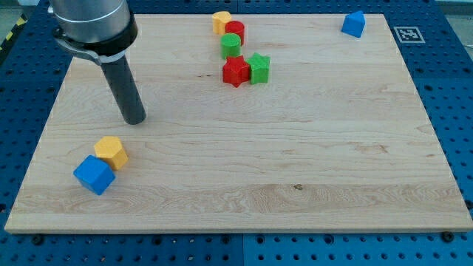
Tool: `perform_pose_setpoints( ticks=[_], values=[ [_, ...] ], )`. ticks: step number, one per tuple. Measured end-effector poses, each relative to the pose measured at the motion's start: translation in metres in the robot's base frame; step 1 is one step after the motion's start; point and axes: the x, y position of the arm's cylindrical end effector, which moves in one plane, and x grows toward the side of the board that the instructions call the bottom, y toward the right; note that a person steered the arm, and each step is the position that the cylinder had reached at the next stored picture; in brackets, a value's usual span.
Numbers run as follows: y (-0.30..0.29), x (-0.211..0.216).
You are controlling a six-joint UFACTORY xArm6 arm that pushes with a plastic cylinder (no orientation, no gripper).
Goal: Separate the yellow heart from the red circle
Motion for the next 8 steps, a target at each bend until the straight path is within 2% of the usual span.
perform_pose_setpoints(
  ticks=[4,6,8],
  values=[
    [0.0,-0.014],
    [0.0,-0.053],
    [0.001,-0.131]
  ],
)
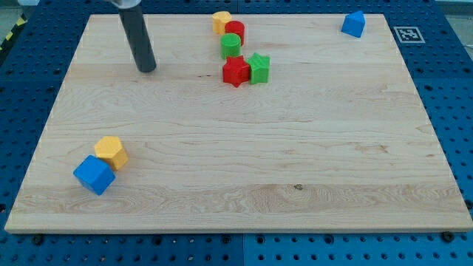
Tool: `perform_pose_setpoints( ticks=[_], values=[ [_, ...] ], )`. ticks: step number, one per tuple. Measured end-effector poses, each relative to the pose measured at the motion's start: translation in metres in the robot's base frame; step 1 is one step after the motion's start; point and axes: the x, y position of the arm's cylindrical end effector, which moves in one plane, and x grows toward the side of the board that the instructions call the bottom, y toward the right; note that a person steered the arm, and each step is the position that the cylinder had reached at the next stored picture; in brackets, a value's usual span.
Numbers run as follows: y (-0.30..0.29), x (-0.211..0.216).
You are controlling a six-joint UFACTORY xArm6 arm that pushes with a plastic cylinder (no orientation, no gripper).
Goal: Separate the yellow heart from the red circle
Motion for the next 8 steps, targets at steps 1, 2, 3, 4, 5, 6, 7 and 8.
perform_pose_setpoints(
  ticks=[1,2,3,4,5,6,7,8],
  values=[
    [0.018,-0.041],
    [0.028,-0.053],
    [0.033,-0.053],
    [0.034,-0.054],
    [0.05,-0.086],
    [0.076,-0.106],
    [0.125,-0.116],
    [0.142,-0.116]
  ],
)
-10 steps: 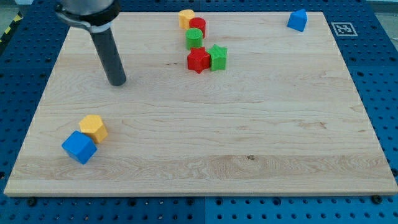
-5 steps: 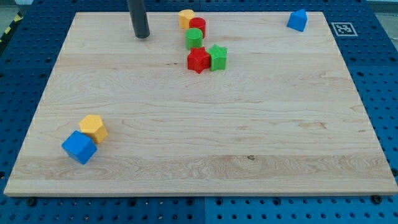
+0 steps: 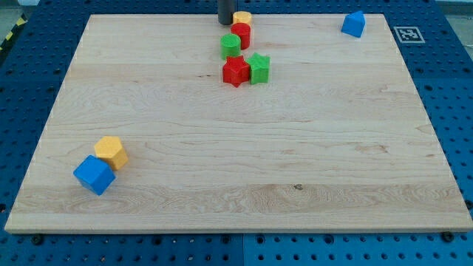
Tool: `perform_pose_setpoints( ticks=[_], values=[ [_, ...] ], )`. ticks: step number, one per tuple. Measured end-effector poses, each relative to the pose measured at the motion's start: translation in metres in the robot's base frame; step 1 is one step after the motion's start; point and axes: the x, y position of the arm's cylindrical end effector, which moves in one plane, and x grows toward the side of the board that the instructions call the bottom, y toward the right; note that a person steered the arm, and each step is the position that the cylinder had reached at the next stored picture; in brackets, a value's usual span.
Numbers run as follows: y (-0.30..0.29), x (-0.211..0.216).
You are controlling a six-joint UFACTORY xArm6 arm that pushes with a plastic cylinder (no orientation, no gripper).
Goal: Separate the yellow heart from the red circle
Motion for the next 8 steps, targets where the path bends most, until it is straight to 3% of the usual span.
perform_pose_setpoints(
  ticks=[3,4,8],
  values=[
    [0.055,0.007],
    [0.066,0.026],
    [0.089,0.03]
  ],
)
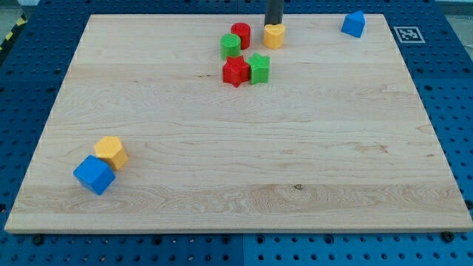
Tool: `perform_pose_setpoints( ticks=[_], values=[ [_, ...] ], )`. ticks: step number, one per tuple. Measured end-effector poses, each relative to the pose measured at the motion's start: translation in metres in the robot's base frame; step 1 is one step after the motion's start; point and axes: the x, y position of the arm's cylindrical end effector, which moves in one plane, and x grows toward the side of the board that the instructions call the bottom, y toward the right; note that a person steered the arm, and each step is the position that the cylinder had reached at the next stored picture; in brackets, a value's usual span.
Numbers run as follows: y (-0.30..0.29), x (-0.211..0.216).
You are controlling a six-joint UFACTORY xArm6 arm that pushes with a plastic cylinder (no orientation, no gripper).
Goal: Separate the yellow heart from the red circle
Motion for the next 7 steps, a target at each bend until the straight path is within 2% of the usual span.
perform_pose_setpoints(
  ticks=[2,4,7],
  values=[
    [0.017,0.022],
    [0.03,0.069],
    [0.03,0.08]
  ],
)
